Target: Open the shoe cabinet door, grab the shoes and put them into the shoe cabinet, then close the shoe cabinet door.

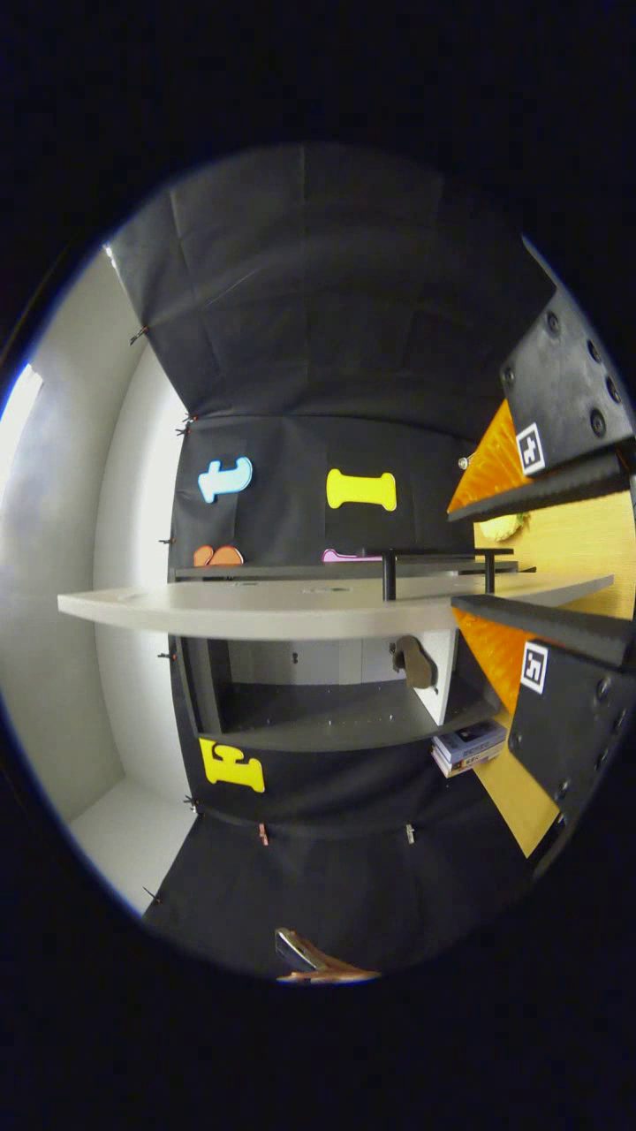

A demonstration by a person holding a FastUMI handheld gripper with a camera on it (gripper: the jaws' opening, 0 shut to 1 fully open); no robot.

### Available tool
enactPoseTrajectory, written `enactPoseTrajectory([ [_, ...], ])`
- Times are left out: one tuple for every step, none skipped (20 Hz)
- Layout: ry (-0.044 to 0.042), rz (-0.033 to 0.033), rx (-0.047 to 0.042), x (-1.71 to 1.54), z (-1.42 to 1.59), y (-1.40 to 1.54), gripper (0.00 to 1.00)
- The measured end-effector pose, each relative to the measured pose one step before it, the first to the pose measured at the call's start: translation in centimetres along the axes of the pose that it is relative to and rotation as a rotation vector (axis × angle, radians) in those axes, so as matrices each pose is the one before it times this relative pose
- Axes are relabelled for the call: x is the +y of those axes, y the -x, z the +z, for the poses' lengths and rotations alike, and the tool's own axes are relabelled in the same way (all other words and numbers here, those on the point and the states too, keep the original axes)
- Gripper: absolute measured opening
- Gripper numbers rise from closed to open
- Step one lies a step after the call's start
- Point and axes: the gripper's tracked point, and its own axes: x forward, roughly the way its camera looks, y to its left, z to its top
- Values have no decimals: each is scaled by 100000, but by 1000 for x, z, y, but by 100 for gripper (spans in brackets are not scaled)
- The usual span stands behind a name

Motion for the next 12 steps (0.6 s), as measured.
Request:
enactPoseTrajectory([
  [-1044,1835,169,1148,93,531,66],
  [-796,2407,760,1219,-404,218,68],
  [-485,2036,1124,1336,-513,15,73],
  [-987,1427,1496,1014,-788,-257,77],
  [-1467,1377,2189,1278,-937,-434,85],
  [-1236,2377,2734,1562,-1278,-412,93],
  [-1309,2025,3134,1396,-1660,-662,99],
  [-1161,1316,4206,1161,-2003,-1064,99],
  [-1073,1520,5003,1053,-2310,-1170,100],
  [-827,1200,5142,844,-2459,-1178,100],
  [-652,832,6258,655,-2845,-1768,100],
  [-686,816,3481,451,-1853,-1301,100],
])
